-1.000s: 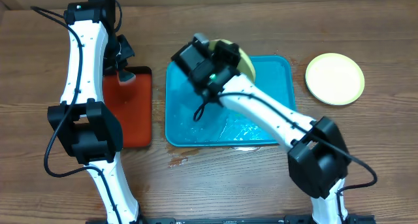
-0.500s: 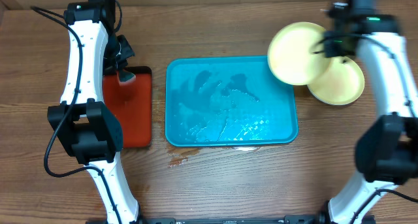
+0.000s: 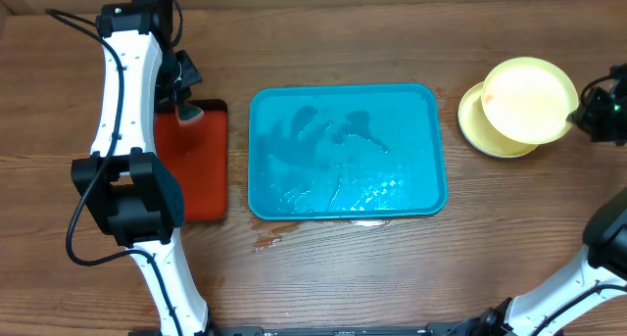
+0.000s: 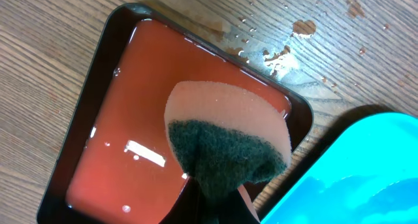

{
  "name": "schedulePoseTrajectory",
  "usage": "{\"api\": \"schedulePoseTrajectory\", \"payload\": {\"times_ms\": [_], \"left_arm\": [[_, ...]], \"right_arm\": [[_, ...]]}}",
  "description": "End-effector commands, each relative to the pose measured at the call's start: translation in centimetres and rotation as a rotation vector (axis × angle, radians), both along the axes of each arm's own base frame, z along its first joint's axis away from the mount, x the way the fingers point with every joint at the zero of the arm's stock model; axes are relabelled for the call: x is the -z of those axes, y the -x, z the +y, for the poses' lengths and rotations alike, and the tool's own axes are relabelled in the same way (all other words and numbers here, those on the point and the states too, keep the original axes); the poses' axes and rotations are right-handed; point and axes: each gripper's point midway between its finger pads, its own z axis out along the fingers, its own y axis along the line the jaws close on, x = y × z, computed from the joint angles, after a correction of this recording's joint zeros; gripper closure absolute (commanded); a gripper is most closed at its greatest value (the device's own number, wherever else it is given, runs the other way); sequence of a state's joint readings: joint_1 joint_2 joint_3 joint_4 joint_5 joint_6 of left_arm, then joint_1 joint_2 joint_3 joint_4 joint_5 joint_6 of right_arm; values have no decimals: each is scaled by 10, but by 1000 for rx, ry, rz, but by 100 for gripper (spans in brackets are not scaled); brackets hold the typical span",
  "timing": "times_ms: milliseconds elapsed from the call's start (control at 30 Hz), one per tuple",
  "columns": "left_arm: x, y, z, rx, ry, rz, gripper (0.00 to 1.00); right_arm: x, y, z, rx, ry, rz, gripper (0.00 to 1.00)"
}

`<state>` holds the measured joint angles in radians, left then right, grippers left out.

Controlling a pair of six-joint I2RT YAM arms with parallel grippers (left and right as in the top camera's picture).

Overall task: Clean dirty plates on tray and stack at the side
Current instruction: 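Lower the yellow plate onto the plate stack and open the right gripper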

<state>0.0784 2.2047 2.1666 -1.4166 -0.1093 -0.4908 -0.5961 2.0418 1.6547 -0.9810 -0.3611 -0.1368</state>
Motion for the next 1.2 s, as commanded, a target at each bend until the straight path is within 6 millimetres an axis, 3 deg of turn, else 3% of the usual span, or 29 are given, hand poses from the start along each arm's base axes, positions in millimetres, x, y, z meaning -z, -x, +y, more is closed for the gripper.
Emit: {"api": "schedulePoseTrajectory", "payload": {"times_ms": [0, 67, 200, 267, 367, 400, 667, 800, 1033, 1167], "left_arm": [[0, -1, -4, 23, 4, -3, 96], [0, -1, -4, 23, 4, -2, 96], [0, 0, -4, 24, 4, 1, 96], [0, 0, -4, 24, 4, 2, 96], [0, 1, -4, 23, 4, 5, 96], [0, 3, -4, 22, 2, 14, 96], [14, 37, 3, 7, -16, 161, 96], [36, 54, 7, 0, -23, 238, 96], [79, 66, 28, -62, -39, 268, 96], [96, 68, 25, -86, 34, 258, 95]], "right_arm": [[18, -4, 13, -14, -49, 2, 96], [28, -5, 12, 10, -45, 19, 96], [38, -7, 15, 40, -38, 36, 82], [38, -8, 20, 30, -39, 39, 48], [35, -11, 34, 3, -74, 35, 27], [31, -14, 47, -19, -116, 18, 0], [-11, -33, 106, -158, -167, -84, 0], [-34, -39, 139, -237, -146, -127, 0], [-68, -41, 193, -364, -122, -193, 0], [-85, -42, 218, -428, -106, -239, 0]]}}
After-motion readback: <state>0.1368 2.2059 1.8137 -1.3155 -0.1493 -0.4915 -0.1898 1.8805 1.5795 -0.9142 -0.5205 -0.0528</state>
